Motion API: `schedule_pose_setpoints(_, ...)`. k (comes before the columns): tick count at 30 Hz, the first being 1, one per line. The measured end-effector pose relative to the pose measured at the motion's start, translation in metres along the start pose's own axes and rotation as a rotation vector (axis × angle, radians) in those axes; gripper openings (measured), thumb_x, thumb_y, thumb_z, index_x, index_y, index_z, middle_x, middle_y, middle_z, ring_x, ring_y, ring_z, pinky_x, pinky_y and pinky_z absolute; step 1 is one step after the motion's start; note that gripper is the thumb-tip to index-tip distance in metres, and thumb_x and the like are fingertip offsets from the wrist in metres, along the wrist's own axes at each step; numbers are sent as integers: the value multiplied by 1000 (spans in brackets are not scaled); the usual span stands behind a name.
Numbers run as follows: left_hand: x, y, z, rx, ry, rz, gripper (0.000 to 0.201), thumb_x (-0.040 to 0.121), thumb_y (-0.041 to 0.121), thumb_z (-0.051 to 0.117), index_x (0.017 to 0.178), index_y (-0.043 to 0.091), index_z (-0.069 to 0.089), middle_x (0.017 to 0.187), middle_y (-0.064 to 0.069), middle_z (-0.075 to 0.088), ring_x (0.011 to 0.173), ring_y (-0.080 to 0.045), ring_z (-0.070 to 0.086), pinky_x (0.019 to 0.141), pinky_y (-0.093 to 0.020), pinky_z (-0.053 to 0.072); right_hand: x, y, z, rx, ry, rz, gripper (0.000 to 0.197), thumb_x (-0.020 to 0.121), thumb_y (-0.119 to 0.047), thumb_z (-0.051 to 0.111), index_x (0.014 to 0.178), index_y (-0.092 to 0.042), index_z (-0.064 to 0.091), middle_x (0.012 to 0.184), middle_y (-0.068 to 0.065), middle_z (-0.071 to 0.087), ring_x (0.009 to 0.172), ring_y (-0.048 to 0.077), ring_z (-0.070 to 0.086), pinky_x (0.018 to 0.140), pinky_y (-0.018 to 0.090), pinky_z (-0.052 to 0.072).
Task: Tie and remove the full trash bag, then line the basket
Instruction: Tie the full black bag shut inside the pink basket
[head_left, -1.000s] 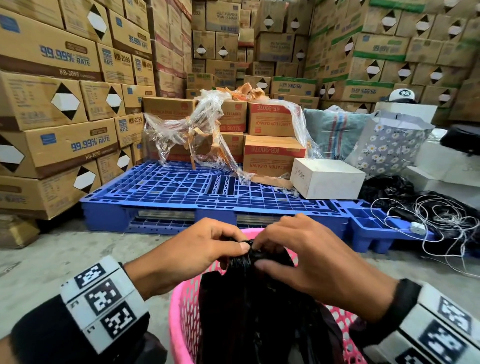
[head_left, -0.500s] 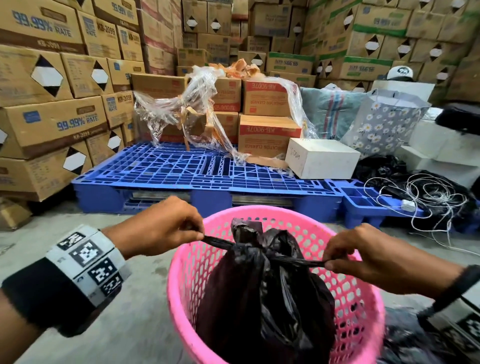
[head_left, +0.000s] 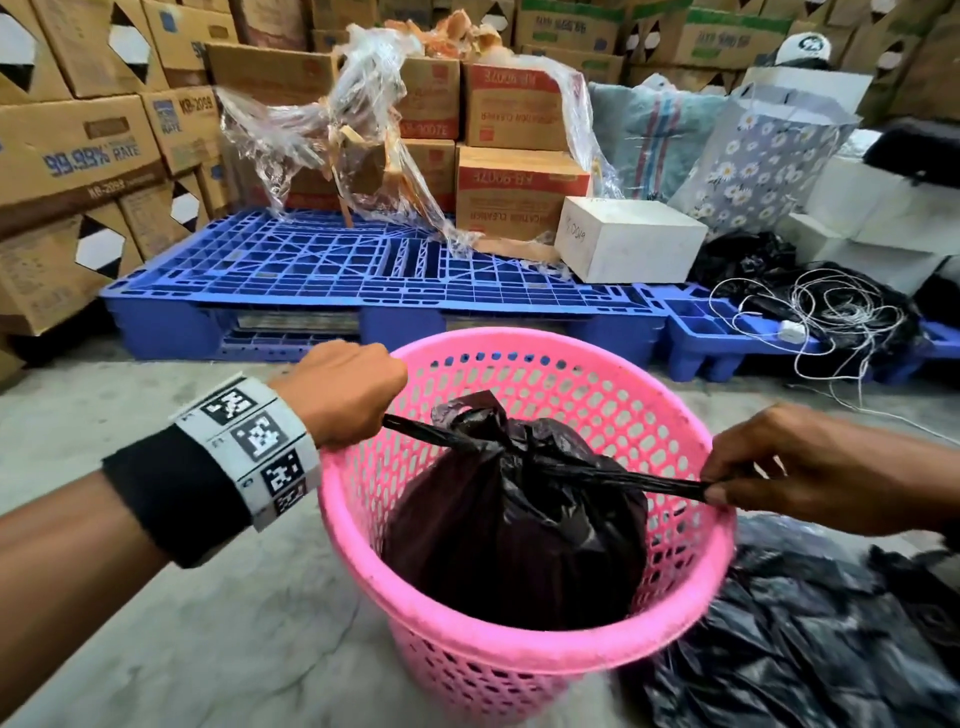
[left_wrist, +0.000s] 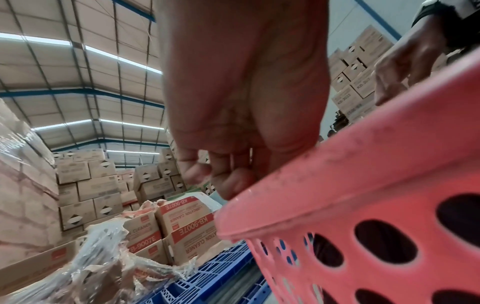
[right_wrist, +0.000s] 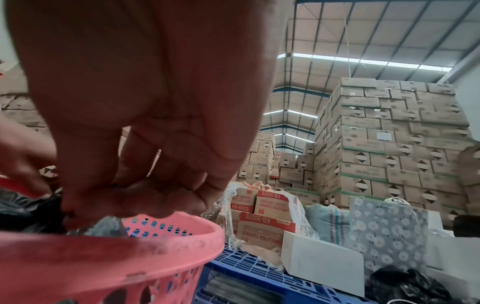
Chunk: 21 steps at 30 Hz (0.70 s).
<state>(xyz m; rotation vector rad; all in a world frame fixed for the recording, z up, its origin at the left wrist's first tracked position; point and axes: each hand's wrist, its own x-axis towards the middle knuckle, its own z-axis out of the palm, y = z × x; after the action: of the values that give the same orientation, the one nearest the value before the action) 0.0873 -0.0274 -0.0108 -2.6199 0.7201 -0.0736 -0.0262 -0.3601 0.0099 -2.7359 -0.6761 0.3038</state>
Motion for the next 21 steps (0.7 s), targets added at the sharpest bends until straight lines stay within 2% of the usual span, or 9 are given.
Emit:
schedule_pose_setpoints(2, 3, 5, -2, 38, 8, -37, 9, 84, 10, 48, 76, 10, 51, 100, -15, 64, 93, -38, 63, 60, -34, 28, -5, 4, 0, -29, -12, 15, 13, 85, -19, 65, 76, -26, 71, 60, -11, 64, 53, 1, 50, 52, 7, 35)
schedule_pose_setpoints(5, 6, 8, -1, 50, 31, -65, 36, 87, 10, 46, 58, 16, 26, 102, -13, 62, 95, -36, 61, 63, -35, 25, -13, 9, 2, -86, 10, 51, 12, 85, -37, 60, 75, -34, 67, 63, -12, 63, 56, 5, 52, 53, 14, 39)
schedule_pose_setpoints(7, 4, 5, 1, 16, 68, -65, 28, 88, 13, 46, 63, 17, 36, 102, -12, 63, 95, -36, 61, 63, -36, 27, -16, 9, 0, -74, 78, 50, 35, 82, -61, 47, 74, -32, 65, 62, -7, 61, 54, 7, 49, 52, 19, 40)
schedule_pose_setpoints(9, 1, -2, -4, -16, 72, -76, 11, 90, 20, 46, 87, 15, 55, 105, -10, 64, 99, -36, 61, 67, -38, 37, -14, 5, -8, -51, 146, 46, 59, 73, -76, 35, 76, -26, 66, 63, -1, 60, 53, 10, 47, 51, 21, 39)
schedule_pose_setpoints(10, -1, -7, -7, -46, 49, -91, 15, 91, 24, 46, 95, 14, 57, 105, -10, 63, 101, -35, 60, 68, -37, 40, -12, -1, -12, -30, 169, 32, 60, 73, -77, 35, 77, -26, 66, 64, 0, 61, 54, 10, 49, 52, 22, 40)
schedule_pose_setpoints(13, -1, -16, -19, -368, 5, -120, 19, 88, 26, 51, 75, 15, 60, 83, -10, 61, 86, -32, 62, 65, -36, 46, 2, -27, -24, 45, 234, -56, 33, 80, -58, 50, 79, -30, 66, 67, -7, 66, 62, 11, 59, 59, 26, 48)
schedule_pose_setpoints(15, -1, -15, -28, -791, -5, -130, 32, 88, 19, 55, 57, 15, 63, 62, -7, 58, 59, -24, 55, 56, -32, 43, 15, -48, -30, 118, 247, -108, 16, 85, -40, 58, 81, -28, 68, 69, -7, 69, 64, 12, 61, 61, 25, 49)
schedule_pose_setpoints(17, -4, -5, -39, -1265, -18, -102, 43, 91, 12, 54, 48, 15, 61, 55, -5, 50, 46, -14, 44, 51, -28, 34, 31, -70, -34, 146, 235, -169, 12, 87, -28, 60, 84, -20, 69, 71, -3, 70, 66, 15, 61, 63, 29, 49)
schedule_pose_setpoints(21, -11, 25, -51, -1644, -69, 158, 30, 88, 4, 57, 62, 14, 68, 55, 1, 55, 47, -8, 46, 51, -22, 35, 64, -97, -36, 156, 290, -243, 15, 88, -26, 58, 85, -15, 69, 74, 4, 71, 68, 23, 63, 66, 45, 50)
